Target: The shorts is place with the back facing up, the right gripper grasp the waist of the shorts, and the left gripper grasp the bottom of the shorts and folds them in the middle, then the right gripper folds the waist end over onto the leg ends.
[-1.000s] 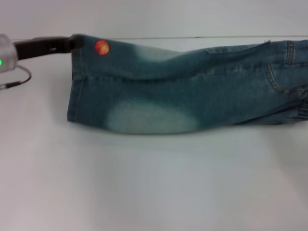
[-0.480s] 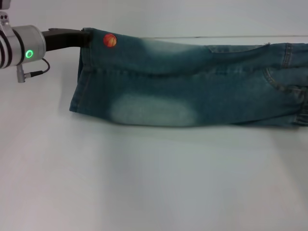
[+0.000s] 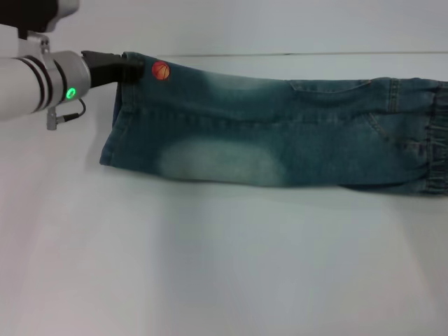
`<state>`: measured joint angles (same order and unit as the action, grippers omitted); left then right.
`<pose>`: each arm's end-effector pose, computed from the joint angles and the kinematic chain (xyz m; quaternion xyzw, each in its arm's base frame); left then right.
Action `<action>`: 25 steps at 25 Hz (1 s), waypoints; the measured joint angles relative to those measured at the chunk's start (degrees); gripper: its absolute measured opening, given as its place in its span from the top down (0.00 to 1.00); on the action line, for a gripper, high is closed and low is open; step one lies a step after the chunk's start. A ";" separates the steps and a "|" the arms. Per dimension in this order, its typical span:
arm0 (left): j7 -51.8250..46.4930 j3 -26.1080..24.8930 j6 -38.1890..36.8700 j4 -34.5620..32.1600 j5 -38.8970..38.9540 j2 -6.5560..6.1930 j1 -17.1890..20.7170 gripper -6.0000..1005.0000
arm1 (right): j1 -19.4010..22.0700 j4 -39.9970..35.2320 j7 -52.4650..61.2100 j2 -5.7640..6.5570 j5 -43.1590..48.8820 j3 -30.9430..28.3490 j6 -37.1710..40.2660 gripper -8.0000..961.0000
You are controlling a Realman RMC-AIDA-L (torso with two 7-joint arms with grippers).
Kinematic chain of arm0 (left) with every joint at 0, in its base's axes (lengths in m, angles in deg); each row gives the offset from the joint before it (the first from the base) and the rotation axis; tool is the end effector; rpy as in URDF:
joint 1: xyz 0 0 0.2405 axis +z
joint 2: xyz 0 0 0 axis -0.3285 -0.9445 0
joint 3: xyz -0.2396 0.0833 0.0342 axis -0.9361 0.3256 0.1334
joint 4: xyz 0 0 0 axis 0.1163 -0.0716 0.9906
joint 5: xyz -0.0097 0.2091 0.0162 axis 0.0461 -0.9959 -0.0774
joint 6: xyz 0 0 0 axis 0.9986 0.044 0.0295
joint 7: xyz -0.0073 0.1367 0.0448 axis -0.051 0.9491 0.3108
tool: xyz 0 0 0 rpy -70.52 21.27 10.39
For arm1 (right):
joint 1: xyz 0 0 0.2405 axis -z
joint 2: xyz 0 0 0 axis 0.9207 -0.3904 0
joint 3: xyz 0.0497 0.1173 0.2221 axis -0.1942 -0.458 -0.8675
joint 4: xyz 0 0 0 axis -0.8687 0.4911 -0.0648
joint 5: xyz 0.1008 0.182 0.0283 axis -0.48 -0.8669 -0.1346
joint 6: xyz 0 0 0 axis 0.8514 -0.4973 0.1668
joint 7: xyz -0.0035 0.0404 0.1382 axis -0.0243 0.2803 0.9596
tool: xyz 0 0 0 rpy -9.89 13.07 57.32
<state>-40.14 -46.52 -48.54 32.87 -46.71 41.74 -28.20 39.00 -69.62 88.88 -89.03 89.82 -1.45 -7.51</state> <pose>-0.2290 0.4634 -0.0155 -0.8306 -0.3523 -0.1179 0.4148 0.3687 0.3462 0.0352 -0.5572 0.5677 0.4547 0.4006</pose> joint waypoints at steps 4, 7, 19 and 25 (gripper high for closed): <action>-0.15 0.91 0.72 0.01 -0.01 -0.01 -0.24 0.81 | 0.14 -0.39 -0.33 -0.02 0.00 0.06 -0.05 0.66; -0.17 1.06 0.52 -0.37 -0.14 -0.12 -0.30 0.69 | 0.87 -0.50 -0.32 0.32 0.03 0.11 0.25 0.56; -0.34 5.13 -0.43 -1.01 -0.62 -0.66 1.23 0.33 | 4.05 -0.64 0.29 1.11 0.06 0.63 2.69 0.16; -2.07 5.40 -4.75 -5.60 -0.22 -0.15 4.14 0.16 | 5.66 -1.72 0.36 1.09 0.24 0.85 5.48 0.09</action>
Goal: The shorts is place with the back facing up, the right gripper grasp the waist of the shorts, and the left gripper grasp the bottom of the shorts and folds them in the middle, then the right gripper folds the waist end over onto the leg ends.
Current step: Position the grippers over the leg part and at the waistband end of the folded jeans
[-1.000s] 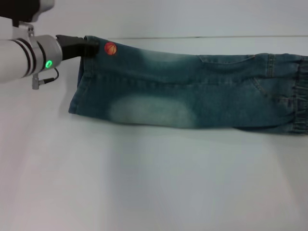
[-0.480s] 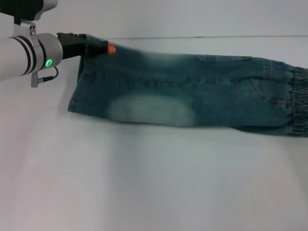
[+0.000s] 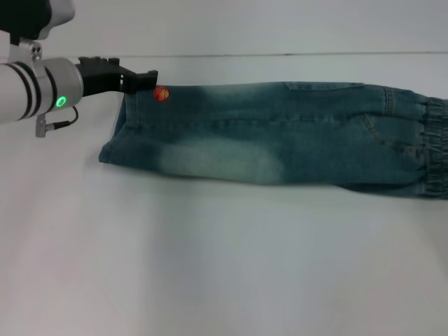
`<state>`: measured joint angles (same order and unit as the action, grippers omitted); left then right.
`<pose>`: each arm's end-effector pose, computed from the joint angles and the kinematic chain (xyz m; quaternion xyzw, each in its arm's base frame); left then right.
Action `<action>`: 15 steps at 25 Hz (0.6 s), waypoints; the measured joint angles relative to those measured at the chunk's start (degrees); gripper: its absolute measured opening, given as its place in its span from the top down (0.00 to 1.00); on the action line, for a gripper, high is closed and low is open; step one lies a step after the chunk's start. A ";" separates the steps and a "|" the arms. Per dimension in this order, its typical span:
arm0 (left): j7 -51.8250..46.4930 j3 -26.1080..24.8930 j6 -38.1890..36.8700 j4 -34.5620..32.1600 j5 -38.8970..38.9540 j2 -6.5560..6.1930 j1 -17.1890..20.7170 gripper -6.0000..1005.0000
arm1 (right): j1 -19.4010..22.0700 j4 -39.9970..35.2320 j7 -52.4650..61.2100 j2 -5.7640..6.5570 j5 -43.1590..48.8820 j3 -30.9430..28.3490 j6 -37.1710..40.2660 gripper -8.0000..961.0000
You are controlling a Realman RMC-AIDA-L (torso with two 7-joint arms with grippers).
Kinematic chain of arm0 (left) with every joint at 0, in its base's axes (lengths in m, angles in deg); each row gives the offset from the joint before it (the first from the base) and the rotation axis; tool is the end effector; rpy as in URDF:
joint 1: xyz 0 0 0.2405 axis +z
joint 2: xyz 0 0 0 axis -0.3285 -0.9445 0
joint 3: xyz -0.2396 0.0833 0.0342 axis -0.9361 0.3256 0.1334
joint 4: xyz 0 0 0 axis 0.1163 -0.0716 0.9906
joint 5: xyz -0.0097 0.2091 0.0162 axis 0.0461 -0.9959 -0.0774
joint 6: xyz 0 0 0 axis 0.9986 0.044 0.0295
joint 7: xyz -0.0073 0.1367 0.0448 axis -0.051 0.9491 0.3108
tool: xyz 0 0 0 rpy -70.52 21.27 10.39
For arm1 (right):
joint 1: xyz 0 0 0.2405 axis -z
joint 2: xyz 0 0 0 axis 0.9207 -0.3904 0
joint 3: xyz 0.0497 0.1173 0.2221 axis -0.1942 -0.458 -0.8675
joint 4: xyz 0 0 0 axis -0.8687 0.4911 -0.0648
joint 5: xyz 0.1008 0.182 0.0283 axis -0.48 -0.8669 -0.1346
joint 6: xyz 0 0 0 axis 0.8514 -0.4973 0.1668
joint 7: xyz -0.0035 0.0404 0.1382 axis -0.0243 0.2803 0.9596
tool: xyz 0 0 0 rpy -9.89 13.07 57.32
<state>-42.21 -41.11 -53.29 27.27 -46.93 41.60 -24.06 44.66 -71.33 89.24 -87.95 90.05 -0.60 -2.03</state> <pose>-0.2327 0.4517 -0.0100 -0.8485 -0.3341 -0.1053 0.3966 0.3909 0.3116 0.0510 -0.5596 0.5602 0.4534 0.4091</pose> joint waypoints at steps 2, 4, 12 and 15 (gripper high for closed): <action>-0.98 -0.47 -3.49 -1.31 0.46 0.01 0.90 0.16 | 0.66 -1.32 0.06 -0.12 0.48 0.55 0.49 0.09; -1.06 -0.60 -6.14 -2.67 1.97 0.03 2.27 0.16 | 1.17 -2.35 0.09 -0.38 1.06 1.05 0.45 0.09; 4.18 2.34 -13.22 -4.54 12.52 0.51 7.62 0.16 | 0.34 -2.73 -0.62 -0.99 2.54 3.77 -5.50 0.09; 4.48 2.03 -18.09 -3.83 13.25 0.34 7.78 0.16 | -0.25 -2.74 -0.86 -1.26 2.73 4.63 -6.75 0.09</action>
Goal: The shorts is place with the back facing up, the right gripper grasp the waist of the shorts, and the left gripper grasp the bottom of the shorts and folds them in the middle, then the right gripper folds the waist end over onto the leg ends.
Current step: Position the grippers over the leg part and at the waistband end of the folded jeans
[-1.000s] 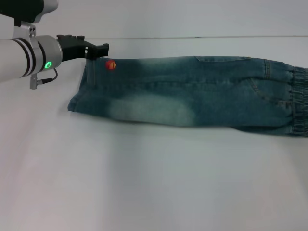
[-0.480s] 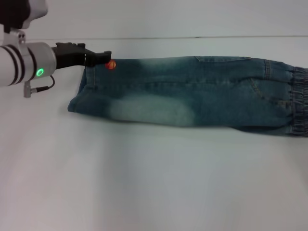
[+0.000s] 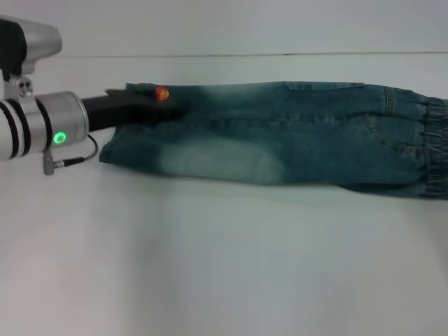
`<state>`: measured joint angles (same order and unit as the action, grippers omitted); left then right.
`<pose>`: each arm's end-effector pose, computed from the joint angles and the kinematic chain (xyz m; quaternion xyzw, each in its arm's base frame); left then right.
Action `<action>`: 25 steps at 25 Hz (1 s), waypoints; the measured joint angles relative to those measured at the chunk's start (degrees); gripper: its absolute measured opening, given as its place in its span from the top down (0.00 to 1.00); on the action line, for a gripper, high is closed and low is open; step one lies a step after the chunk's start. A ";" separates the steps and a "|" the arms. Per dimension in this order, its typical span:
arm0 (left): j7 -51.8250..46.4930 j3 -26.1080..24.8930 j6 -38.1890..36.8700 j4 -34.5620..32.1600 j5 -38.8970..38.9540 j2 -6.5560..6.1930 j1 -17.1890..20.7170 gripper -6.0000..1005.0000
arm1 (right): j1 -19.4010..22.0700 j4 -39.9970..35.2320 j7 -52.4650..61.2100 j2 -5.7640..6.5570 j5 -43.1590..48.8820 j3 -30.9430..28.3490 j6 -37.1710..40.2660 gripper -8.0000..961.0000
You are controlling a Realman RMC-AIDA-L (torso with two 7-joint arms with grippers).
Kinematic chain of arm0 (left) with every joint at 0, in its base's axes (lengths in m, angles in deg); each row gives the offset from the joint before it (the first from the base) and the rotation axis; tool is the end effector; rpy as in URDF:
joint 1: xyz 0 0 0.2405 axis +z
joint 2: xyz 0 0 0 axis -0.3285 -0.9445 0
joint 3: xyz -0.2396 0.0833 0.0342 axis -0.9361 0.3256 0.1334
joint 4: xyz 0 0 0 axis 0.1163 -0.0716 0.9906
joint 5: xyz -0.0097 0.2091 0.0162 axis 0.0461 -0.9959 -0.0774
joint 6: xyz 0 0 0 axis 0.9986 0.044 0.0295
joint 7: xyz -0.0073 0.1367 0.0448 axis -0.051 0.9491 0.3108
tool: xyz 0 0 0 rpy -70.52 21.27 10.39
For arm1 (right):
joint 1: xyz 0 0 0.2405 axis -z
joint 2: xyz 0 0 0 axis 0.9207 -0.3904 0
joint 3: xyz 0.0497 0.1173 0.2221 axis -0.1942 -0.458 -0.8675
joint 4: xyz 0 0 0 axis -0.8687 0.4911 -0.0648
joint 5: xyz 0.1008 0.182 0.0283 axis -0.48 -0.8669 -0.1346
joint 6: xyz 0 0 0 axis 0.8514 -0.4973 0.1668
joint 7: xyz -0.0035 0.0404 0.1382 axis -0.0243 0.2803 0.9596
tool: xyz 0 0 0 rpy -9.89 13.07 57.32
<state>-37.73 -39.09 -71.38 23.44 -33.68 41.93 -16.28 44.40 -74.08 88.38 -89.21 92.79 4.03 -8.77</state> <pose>-0.2325 0.4054 -0.0204 -0.8736 -0.3524 -0.1920 0.2753 0.3972 0.3150 0.0372 -0.5904 0.5700 0.3811 0.4258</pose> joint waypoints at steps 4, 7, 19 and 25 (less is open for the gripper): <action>-2.33 -0.34 -7.04 -0.06 -0.21 -0.23 -0.03 0.16 | -0.49 0.00 -0.22 -0.21 0.04 0.77 -1.04 0.09; -3.24 -0.40 -9.49 -0.25 -0.36 -0.35 -0.21 0.16 | -0.61 0.09 -0.23 -0.28 0.06 1.42 -1.70 0.09; -2.83 -0.40 -9.14 0.21 -0.34 -0.34 -0.03 0.16 | -1.22 0.75 -0.35 -0.32 0.06 3.00 -4.17 0.10; -2.37 -0.37 -9.14 0.74 -0.29 -0.34 0.03 0.16 | -1.66 0.89 0.16 -0.40 0.06 4.84 -5.13 0.10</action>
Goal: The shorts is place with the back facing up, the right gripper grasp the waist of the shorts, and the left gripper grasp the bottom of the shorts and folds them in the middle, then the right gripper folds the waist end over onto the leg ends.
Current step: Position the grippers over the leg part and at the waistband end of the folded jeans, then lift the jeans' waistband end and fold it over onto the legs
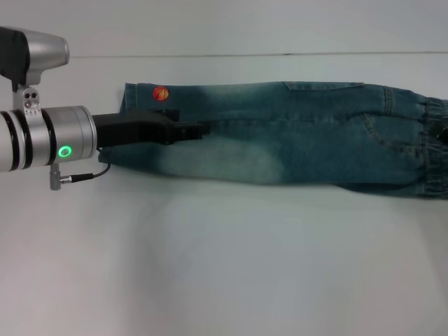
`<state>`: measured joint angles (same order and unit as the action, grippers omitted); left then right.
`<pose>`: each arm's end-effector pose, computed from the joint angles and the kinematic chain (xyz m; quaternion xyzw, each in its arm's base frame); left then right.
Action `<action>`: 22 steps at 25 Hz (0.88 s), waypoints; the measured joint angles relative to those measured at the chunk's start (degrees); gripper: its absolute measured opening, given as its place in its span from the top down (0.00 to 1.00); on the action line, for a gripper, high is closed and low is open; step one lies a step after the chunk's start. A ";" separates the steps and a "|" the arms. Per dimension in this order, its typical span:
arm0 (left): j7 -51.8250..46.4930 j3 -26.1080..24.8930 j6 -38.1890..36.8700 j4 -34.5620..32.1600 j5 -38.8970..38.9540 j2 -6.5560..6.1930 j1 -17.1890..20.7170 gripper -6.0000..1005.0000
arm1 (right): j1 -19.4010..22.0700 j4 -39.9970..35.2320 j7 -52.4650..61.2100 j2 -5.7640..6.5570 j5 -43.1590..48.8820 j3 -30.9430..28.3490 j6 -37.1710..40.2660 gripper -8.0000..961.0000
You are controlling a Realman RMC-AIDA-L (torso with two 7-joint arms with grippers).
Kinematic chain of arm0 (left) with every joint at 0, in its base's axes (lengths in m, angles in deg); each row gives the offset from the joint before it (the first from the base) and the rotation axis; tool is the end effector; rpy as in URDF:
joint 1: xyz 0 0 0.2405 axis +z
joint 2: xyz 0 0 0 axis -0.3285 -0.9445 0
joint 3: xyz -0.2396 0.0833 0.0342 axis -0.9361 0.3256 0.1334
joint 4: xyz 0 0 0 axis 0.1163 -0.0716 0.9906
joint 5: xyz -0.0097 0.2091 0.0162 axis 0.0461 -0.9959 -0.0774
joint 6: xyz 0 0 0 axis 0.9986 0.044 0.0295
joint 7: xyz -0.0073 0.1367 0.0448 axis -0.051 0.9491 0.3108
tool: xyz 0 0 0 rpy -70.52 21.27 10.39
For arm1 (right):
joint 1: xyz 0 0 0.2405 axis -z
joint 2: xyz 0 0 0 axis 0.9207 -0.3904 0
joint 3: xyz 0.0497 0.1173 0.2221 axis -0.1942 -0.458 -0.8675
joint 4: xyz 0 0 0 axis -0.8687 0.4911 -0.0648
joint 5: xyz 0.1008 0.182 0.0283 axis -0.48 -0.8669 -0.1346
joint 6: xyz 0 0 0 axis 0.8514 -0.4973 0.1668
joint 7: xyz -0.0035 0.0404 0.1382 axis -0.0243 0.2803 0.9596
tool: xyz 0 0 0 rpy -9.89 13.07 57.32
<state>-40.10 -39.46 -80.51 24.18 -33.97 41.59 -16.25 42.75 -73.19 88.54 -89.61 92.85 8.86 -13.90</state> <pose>-0.2246 0.3876 -0.0291 -0.8868 -0.3655 -0.2035 0.1962 0.3921 0.3260 0.0201 -0.6089 0.5796 0.3436 0.4186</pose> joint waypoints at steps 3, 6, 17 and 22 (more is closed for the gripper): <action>0.06 0.01 0.01 0.02 0.02 0.00 0.01 0.16 | 0.01 0.22 0.37 0.00 0.00 0.38 -0.10 0.10; 0.06 0.09 0.00 0.03 0.04 0.00 0.01 0.16 | 0.21 0.26 1.05 0.06 0.00 1.07 0.12 0.11; 0.17 0.23 -0.26 0.04 0.05 0.02 0.01 0.16 | 0.83 -0.64 0.42 0.52 0.04 3.55 1.80 0.58; 3.10 0.23 0.09 2.21 1.27 0.32 -0.25 0.16 | 0.83 -1.06 -0.02 0.72 0.08 4.97 3.64 0.79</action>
<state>-36.99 -39.23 -80.42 26.40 -32.70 41.91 -16.50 43.58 -74.24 88.53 -88.89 92.93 13.83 -10.26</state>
